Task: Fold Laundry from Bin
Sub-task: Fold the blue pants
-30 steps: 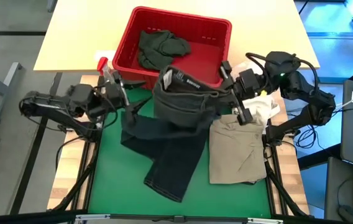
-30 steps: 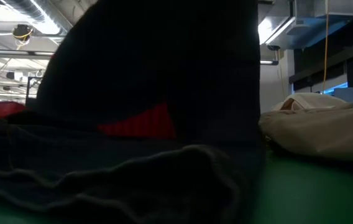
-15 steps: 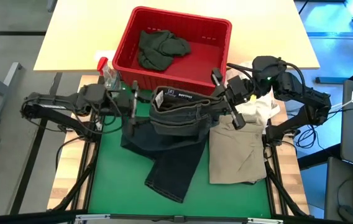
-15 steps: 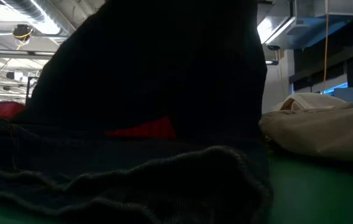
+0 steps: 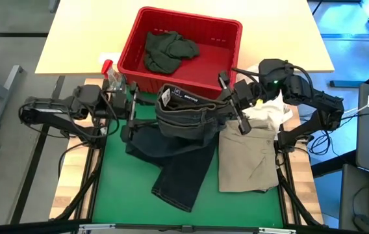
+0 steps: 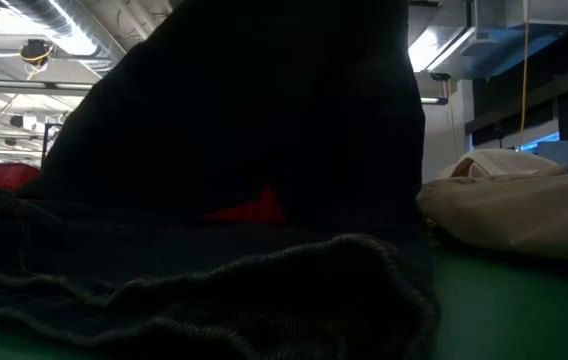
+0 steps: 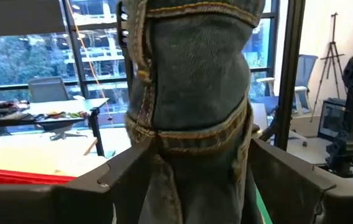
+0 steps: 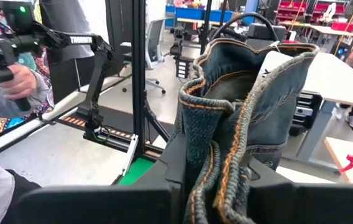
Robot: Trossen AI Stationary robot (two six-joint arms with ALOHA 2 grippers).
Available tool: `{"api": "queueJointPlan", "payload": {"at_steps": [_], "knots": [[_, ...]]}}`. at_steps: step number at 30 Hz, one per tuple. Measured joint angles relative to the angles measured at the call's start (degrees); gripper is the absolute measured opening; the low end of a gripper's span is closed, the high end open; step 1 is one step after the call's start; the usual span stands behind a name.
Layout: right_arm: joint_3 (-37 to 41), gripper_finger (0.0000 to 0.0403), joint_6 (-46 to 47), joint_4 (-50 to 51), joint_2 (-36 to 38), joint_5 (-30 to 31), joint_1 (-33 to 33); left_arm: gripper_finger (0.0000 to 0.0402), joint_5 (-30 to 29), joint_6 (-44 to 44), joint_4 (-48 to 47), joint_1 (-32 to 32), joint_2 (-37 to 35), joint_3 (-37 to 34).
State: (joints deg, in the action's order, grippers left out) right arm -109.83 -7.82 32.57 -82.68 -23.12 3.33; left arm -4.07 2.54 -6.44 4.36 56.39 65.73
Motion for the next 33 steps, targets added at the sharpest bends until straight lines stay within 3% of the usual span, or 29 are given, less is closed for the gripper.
{"api": "queueJointPlan", "payload": {"at_steps": [7, 12, 18, 22, 25, 29, 33], "knots": [[0.01, 0.0044, -0.01, 0.64, -0.49, 0.05, 0.0, 0.0257, -3.68, -0.54, 1.9, -0.04, 2.13, 0.0], [0.01, 0.0044, -0.12, 0.84, -0.95, 1.5, -0.02, 0.0251, 5.52, -2.41, 6.28, 0.12, 3.73, 0.0], [0.01, 0.0043, -0.21, 1.12, -1.17, 3.0, 0.0, 0.0178, 4.43, -2.04, 5.64, -0.03, 3.99, 0.0], [-0.02, 0.0044, -2.39, 0.16, -1.15, 9.08, -0.02, 0.0093, 3.83, 0.99, 7.84, -0.81, 4.01, 0.08], [-2.14, 0.0044, -5.9, 0.0, -1.17, 17.44, 0.0, 0.0035, -1.26, 5.61, 7.99, -1.34, 4.1, 2.54], [-6.31, 0.0045, -13.11, -4.44, -1.13, 27.68, 0.0, 0.0035, -7.26, 13.4, 8.46, -1.38, 4.16, 9.86], [-9.13, 0.0047, -22.88, -12.17, -1.93, 30.58, 0.0, 0.0035, -7.75, 21.69, 7.95, -1.41, 6.66, 19.29]]}}
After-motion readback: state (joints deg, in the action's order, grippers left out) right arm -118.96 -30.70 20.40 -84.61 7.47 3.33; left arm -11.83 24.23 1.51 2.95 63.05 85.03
